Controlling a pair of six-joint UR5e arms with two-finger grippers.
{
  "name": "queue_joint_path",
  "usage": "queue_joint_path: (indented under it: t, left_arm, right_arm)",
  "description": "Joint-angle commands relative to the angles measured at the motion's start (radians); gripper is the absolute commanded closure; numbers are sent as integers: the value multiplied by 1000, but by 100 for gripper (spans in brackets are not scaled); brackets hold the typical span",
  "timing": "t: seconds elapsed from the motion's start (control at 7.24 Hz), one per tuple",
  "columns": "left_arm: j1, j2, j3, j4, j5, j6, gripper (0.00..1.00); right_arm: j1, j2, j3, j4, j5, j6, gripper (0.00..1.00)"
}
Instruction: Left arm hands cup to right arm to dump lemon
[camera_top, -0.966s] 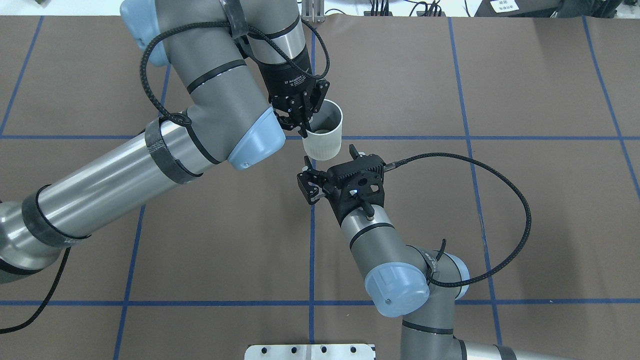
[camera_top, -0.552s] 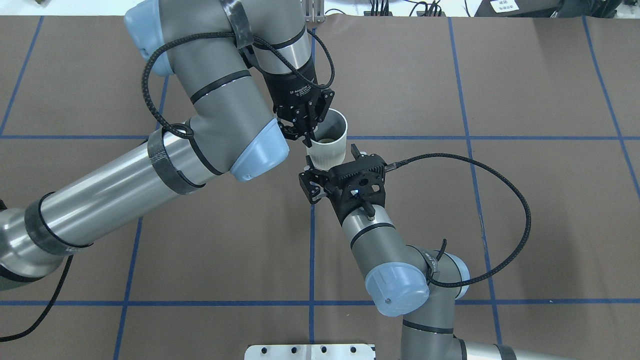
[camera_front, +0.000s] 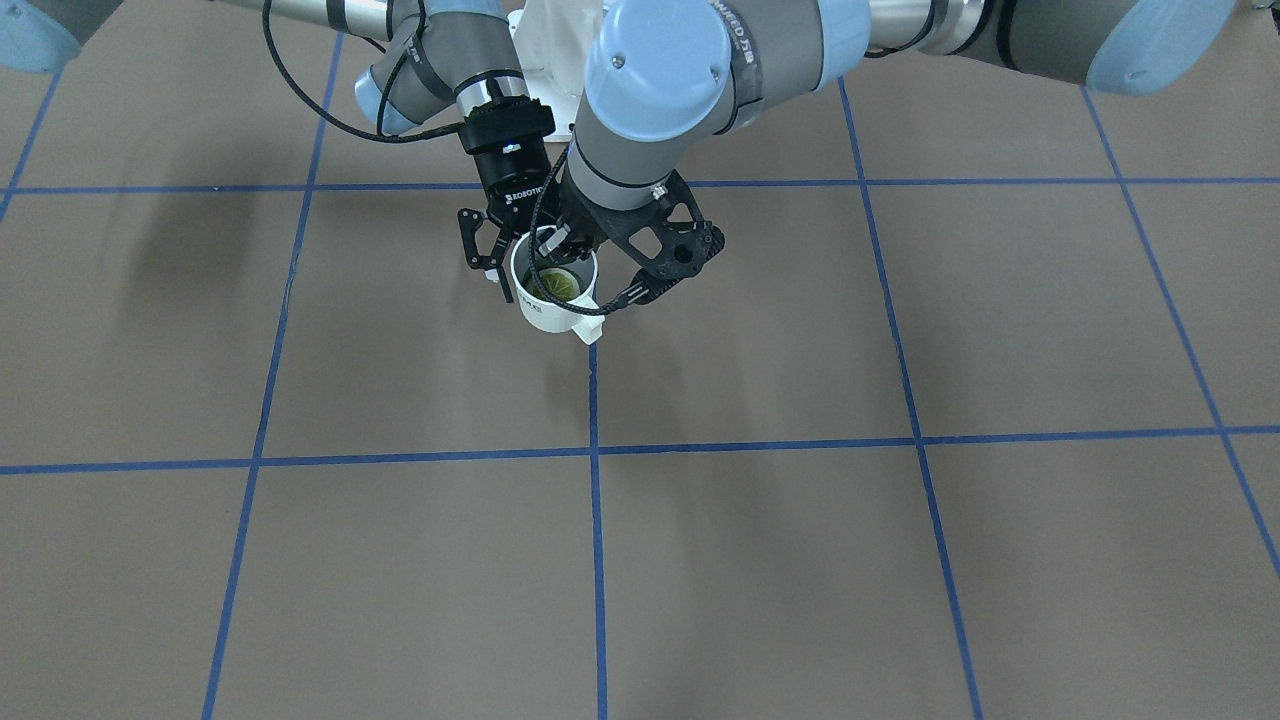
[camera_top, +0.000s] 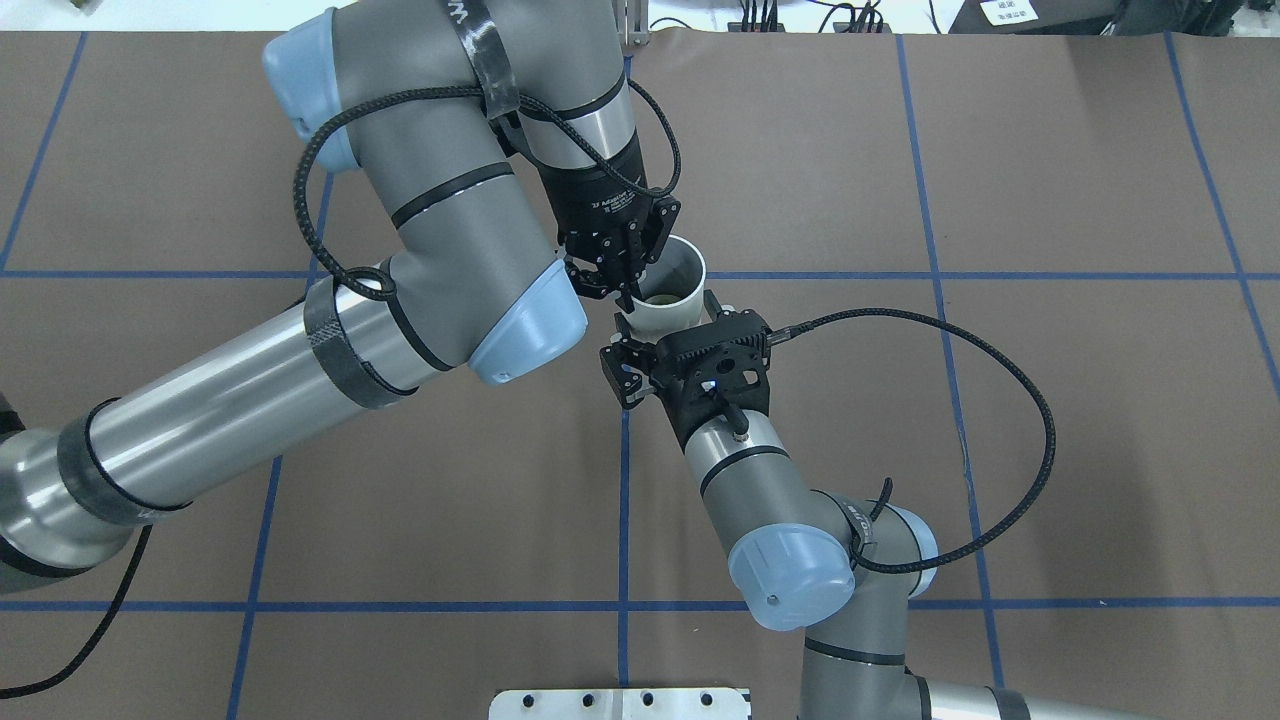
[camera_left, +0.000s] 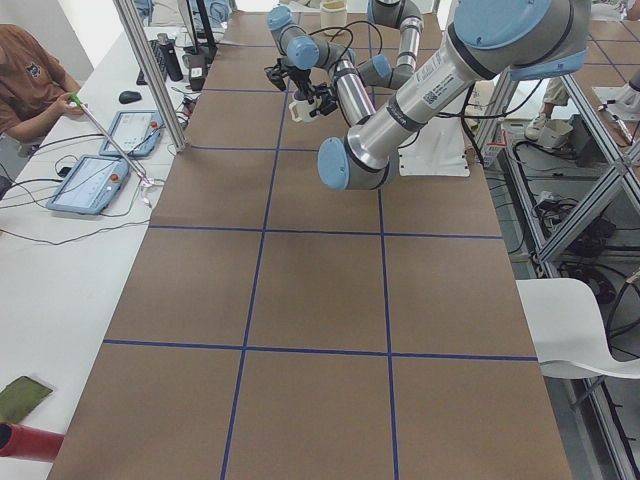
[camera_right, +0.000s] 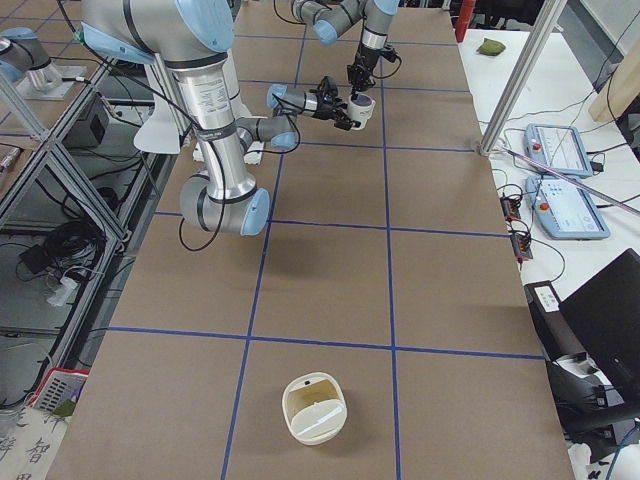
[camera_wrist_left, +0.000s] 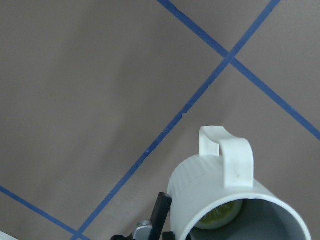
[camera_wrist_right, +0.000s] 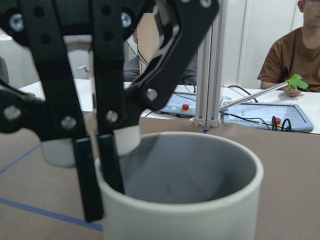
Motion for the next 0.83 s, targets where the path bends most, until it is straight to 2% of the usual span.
queue_joint_path:
  t: [0.0, 0.28, 0.41, 0.55, 0.69]
  left_arm:
    - [1, 0, -6, 0, -5, 0, 100]
    - [1, 0, -6, 0, -7, 0, 100]
    - [1, 0, -6, 0, -8, 0, 100]
    - [1, 0, -6, 0, -8, 0, 100]
    - [1, 0, -6, 0, -8, 0, 100]
  right_arm:
    - [0, -1, -6, 0, 0, 0, 1]
    - [0, -1, -9, 0, 0, 0, 3]
    - [0, -1, -8, 0, 2, 0, 14]
    - [-1, -1, -8, 9, 6, 0, 39]
    - [-2, -1, -8, 15, 9, -2, 53]
